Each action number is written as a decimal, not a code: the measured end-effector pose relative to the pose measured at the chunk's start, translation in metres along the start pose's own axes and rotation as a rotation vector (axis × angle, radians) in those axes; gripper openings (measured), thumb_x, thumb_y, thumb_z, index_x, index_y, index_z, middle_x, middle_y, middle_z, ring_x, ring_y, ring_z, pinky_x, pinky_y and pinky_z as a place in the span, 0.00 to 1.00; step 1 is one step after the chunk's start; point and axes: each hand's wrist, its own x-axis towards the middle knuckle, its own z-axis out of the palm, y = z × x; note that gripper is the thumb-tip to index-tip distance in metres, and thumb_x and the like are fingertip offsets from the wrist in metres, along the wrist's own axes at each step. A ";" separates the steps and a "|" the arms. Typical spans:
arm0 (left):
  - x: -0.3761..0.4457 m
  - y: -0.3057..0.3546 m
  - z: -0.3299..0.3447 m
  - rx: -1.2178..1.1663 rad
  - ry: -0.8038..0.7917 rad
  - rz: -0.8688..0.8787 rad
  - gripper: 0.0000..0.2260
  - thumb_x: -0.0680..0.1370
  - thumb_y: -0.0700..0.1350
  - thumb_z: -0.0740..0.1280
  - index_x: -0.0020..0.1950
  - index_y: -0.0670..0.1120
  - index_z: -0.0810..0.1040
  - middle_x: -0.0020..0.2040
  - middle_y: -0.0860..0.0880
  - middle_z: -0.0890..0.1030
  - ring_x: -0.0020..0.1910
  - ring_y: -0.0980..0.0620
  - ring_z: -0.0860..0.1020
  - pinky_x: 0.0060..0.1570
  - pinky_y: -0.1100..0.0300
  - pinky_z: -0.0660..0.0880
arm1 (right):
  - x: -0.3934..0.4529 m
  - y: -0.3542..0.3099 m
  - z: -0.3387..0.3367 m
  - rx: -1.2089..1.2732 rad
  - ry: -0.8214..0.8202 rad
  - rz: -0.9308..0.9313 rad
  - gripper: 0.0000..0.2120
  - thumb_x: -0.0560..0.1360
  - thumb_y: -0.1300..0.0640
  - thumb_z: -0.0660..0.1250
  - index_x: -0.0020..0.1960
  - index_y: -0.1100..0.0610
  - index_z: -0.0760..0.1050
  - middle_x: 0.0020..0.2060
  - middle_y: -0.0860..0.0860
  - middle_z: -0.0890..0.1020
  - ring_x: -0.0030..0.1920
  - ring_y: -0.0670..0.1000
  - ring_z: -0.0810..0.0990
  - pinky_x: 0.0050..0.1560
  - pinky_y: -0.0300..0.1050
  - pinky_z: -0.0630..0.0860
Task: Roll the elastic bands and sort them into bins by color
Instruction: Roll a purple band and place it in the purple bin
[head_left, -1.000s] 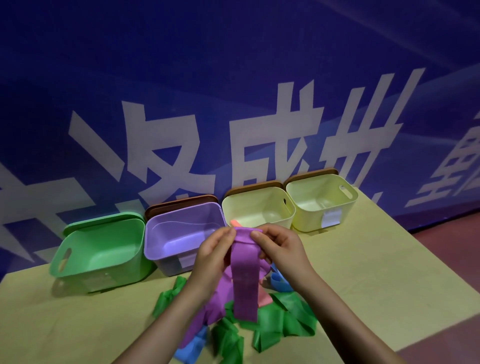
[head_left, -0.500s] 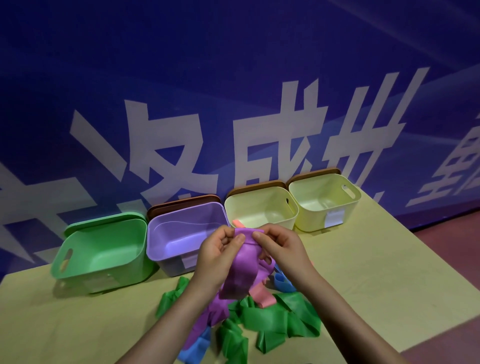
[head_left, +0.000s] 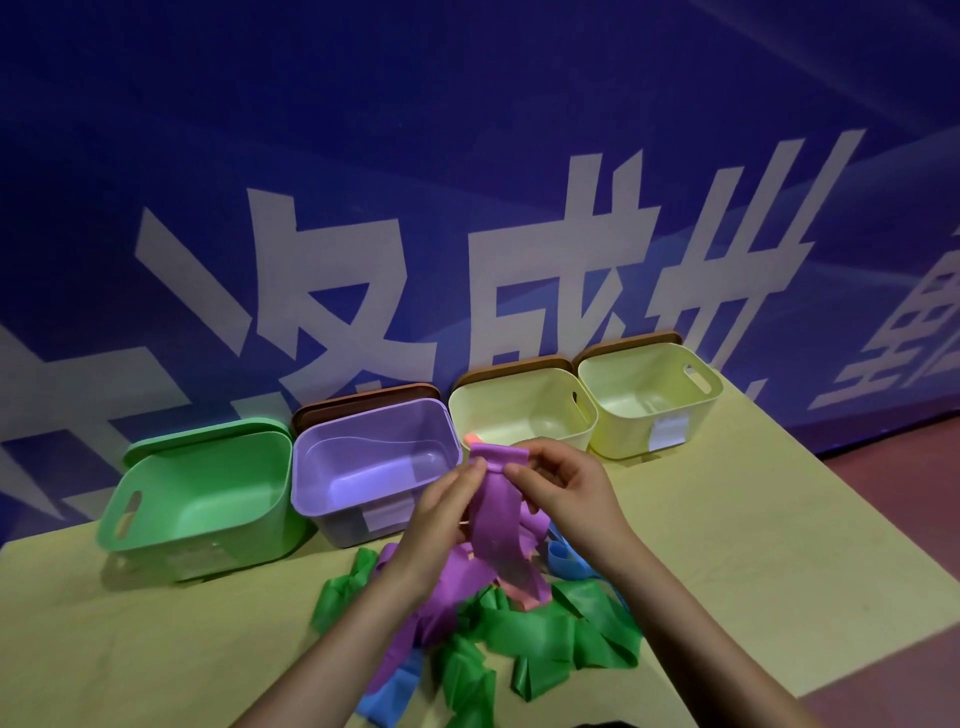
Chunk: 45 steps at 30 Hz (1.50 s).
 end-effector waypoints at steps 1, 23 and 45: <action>0.000 -0.002 0.001 0.015 0.018 -0.003 0.12 0.75 0.54 0.64 0.48 0.48 0.81 0.43 0.47 0.84 0.45 0.45 0.81 0.44 0.52 0.76 | 0.000 0.001 0.001 -0.002 0.015 -0.007 0.07 0.74 0.70 0.67 0.48 0.61 0.81 0.31 0.57 0.76 0.29 0.46 0.72 0.32 0.37 0.71; -0.003 0.009 0.006 -0.117 0.067 0.045 0.11 0.77 0.48 0.62 0.51 0.45 0.81 0.50 0.42 0.83 0.54 0.43 0.80 0.62 0.45 0.72 | 0.009 0.010 -0.013 -0.545 -0.138 -0.454 0.16 0.73 0.63 0.62 0.56 0.55 0.82 0.44 0.41 0.76 0.44 0.42 0.77 0.46 0.35 0.72; -0.008 0.007 0.014 0.300 0.101 0.286 0.09 0.83 0.40 0.56 0.47 0.48 0.73 0.38 0.51 0.78 0.35 0.60 0.77 0.37 0.67 0.72 | 0.001 0.004 0.000 -0.165 -0.096 0.099 0.14 0.79 0.58 0.63 0.35 0.57 0.73 0.22 0.47 0.73 0.25 0.45 0.71 0.29 0.37 0.67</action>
